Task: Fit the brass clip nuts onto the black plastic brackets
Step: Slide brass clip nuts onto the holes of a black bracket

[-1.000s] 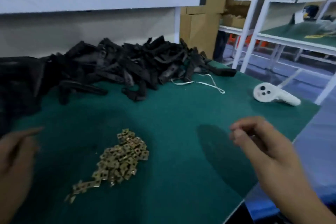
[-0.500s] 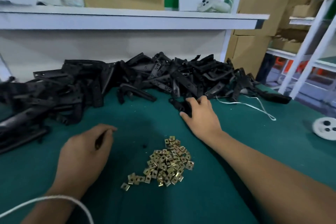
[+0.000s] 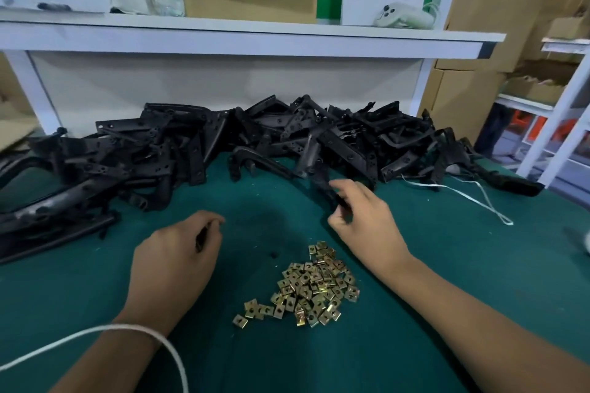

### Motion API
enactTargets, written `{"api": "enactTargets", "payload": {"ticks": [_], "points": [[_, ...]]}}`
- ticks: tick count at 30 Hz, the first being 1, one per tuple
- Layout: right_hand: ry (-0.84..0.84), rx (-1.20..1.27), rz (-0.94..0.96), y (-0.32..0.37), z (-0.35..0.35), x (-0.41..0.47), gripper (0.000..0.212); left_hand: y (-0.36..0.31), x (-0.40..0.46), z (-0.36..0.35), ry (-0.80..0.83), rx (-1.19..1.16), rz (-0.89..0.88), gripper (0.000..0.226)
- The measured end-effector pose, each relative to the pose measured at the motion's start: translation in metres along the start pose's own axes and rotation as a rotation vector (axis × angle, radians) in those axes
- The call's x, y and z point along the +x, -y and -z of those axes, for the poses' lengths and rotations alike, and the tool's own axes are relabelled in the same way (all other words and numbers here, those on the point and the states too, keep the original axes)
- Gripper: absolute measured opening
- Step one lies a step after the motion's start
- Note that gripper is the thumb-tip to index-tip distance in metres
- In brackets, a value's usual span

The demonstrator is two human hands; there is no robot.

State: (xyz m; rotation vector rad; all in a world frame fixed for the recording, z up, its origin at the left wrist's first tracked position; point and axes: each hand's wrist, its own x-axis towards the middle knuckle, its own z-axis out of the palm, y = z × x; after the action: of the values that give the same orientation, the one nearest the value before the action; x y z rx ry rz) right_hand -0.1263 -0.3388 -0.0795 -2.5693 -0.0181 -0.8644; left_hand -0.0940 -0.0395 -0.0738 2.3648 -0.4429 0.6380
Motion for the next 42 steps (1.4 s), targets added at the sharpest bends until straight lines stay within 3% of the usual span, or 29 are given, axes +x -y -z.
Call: {"api": "enactTargets", "payload": {"ticks": [3, 8, 11, 15, 18, 22, 25, 28, 34, 36, 39, 42], "points": [[0.011, 0.206, 0.083, 0.007, 0.002, -0.009, 0.041, 0.000, 0.002, -0.006, 0.071, 0.048, -0.059, 0.021], [0.151, 0.423, 0.084, 0.015, 0.003, -0.015, 0.042, 0.001, 0.004, -0.012, 0.224, 0.137, -0.296, 0.059], [0.168, 0.432, 0.136, 0.019, 0.001, -0.013, 0.040, -0.002, 0.005, -0.016, 0.326, 0.151, -0.422, 0.058], [0.079, 0.426, 0.125, 0.020, 0.003, -0.012, 0.032, 0.000, 0.006, -0.020, 0.450, 0.032, -0.383, 0.052], [0.103, 0.431, 0.011, 0.013, 0.009, -0.012, 0.028, 0.002, 0.005, -0.021, 0.434, 0.017, -0.406, 0.050], [0.373, 0.301, -0.047, 0.004, 0.015, -0.010, 0.016, 0.001, 0.002, -0.020, 0.421, 0.097, -0.414, 0.062], [0.473, 0.262, -0.032, 0.006, 0.016, -0.010, 0.010, -0.004, 0.002, -0.020, 0.371, 0.116, -0.428, 0.048], [0.488, 0.257, -0.022, 0.013, 0.015, -0.009, 0.010, -0.010, 0.002, -0.020, 0.324, 0.091, -0.400, 0.039], [0.569, 0.232, -0.003, 0.018, 0.016, -0.007, 0.009, -0.016, 0.000, -0.018, 0.316, 0.018, -0.233, 0.061], [0.567, 0.247, 0.002, 0.018, 0.016, -0.010, 0.009, -0.014, 0.001, -0.015, 0.270, -0.073, -0.179, 0.059], [0.524, 0.404, -0.073, 0.021, 0.013, -0.015, 0.007, -0.006, 0.002, -0.012, 0.178, -0.283, -0.092, 0.053], [0.437, 0.563, -0.149, 0.024, 0.012, -0.016, 0.007, -0.003, 0.003, -0.011, 0.168, -0.285, -0.090, 0.052]]}}
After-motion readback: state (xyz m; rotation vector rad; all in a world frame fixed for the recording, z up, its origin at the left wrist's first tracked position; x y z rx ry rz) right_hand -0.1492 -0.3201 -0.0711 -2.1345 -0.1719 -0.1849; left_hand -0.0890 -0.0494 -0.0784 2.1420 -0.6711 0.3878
